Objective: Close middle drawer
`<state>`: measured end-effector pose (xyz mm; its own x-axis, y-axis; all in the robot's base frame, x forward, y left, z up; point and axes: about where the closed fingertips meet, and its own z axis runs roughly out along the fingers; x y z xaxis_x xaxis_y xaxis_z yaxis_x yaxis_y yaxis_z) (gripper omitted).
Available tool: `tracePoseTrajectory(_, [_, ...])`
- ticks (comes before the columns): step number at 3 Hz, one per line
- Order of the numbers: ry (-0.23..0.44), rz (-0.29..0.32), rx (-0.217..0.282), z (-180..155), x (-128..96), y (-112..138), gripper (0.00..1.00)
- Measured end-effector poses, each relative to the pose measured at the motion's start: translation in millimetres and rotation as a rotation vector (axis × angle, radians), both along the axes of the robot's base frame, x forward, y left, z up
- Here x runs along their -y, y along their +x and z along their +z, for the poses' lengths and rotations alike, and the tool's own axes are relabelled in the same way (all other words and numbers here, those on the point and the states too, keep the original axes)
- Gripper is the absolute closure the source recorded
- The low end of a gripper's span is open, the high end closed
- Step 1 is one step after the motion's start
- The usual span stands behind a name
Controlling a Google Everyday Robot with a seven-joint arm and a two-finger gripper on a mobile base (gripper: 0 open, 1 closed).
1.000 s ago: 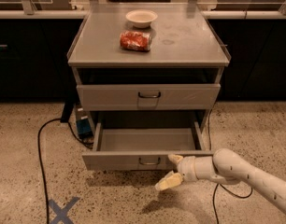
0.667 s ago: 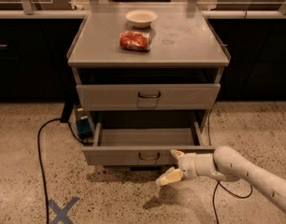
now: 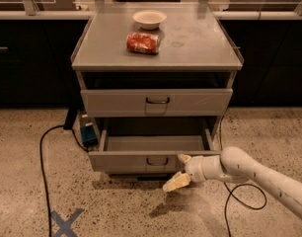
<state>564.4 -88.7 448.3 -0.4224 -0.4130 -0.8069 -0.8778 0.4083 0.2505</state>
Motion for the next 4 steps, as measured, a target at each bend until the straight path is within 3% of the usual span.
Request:
tracePoseTrajectory(1, [-0.007,0.013,-0.02,-1,-1,11,0.0])
tracePoseTrajectory(2, [-0.005,0.002,-0.035,-1,-1,48,0.0])
tracePoseTrajectory(4, [0.006,0.018,-0.026,1,-5,57,0.0])
